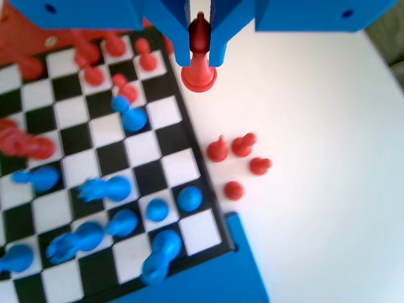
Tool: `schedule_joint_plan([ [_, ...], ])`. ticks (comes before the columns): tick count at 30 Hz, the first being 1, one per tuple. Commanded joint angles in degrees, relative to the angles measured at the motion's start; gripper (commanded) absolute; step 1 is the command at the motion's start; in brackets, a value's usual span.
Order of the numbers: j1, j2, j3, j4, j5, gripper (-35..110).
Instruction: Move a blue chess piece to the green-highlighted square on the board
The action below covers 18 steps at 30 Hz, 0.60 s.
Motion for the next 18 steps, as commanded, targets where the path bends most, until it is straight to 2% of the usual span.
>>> schedule_joint_plan([
  [1, 3.0, -1.0, -3.3, 0.2, -1.1, 1],
  [18, 5.5, -13.5, 0.3, -16.2, -1.8, 1],
])
